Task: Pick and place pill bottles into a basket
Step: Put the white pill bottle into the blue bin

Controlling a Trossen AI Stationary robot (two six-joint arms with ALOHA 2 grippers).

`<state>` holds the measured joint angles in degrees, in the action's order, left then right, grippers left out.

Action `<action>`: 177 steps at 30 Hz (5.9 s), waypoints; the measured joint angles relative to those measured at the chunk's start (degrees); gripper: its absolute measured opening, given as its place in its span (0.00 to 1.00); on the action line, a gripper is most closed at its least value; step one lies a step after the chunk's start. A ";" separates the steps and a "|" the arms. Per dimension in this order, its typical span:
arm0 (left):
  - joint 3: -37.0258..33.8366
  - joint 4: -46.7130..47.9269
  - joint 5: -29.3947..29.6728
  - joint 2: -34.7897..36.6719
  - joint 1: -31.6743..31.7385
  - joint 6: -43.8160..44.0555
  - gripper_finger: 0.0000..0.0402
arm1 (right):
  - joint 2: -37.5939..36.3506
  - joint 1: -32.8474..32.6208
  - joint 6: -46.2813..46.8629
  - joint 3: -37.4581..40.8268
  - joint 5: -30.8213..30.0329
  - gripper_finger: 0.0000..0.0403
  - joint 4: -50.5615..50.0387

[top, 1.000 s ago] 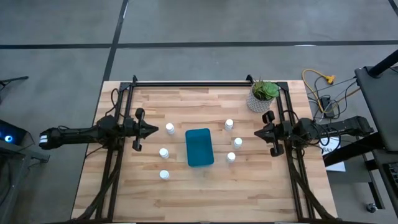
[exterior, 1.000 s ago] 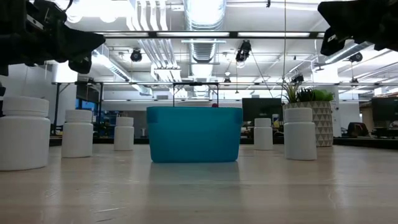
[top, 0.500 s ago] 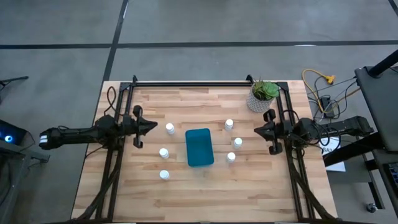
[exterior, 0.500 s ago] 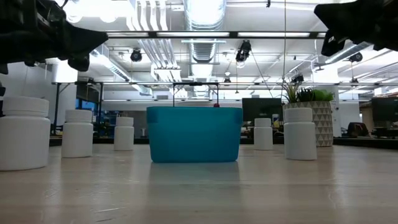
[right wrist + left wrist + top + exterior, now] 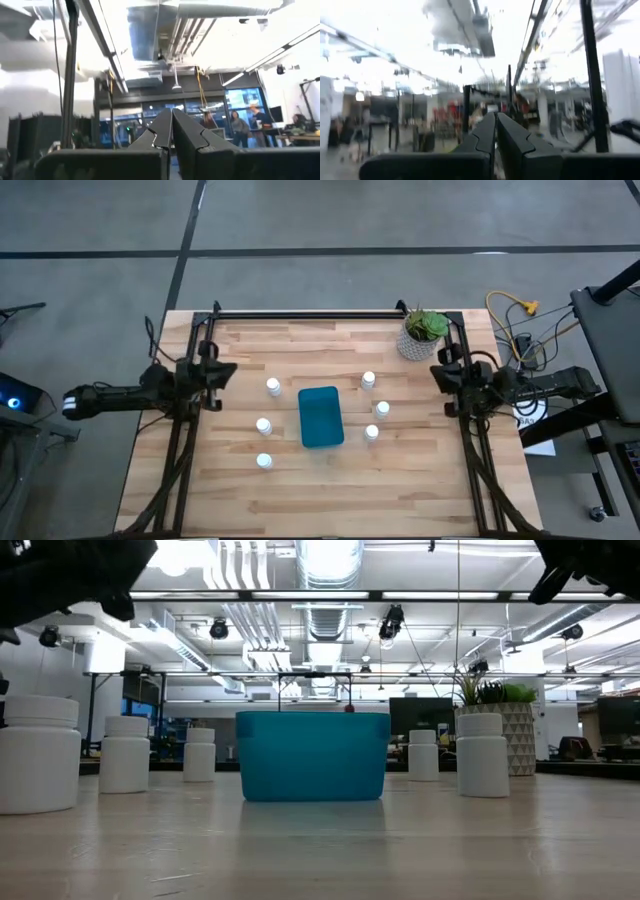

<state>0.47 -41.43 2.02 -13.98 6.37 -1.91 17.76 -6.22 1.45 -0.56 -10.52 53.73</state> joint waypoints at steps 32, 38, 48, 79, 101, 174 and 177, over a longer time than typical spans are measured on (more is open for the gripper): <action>21.61 -24.94 -25.58 -35.42 -6.25 7.60 0.00 | 17.50 -3.60 -7.95 -24.36 36.29 0.02 -15.74; 25.25 -20.72 -28.63 -37.26 -7.42 6.75 0.00 | 23.83 -6.46 -16.79 -30.98 36.01 0.02 -25.32; 29.69 6.13 -20.02 -31.27 -7.99 -1.84 0.00 | 30.29 -6.54 -21.49 -46.57 17.57 0.02 -44.94; 47.49 17.93 70.80 -47.78 -30.44 -30.77 0.00 | 50.12 -6.49 -20.39 -92.30 1.35 0.02 -106.17; 46.10 17.94 75.01 -47.74 -30.86 -31.47 0.00 | 66.70 -6.14 -21.57 -97.68 1.58 0.04 -127.14; 45.99 17.94 74.93 -47.69 -30.84 -31.97 0.00 | 77.99 -6.27 -23.12 -68.35 14.05 0.56 -103.90; 45.99 17.93 74.93 -47.69 -30.84 -31.97 0.00 | 77.99 -6.27 -23.12 -67.42 14.05 0.56 -102.44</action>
<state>46.46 -23.49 76.95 -61.67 -24.47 -33.88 95.74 -12.49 -21.67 -67.98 3.53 -48.71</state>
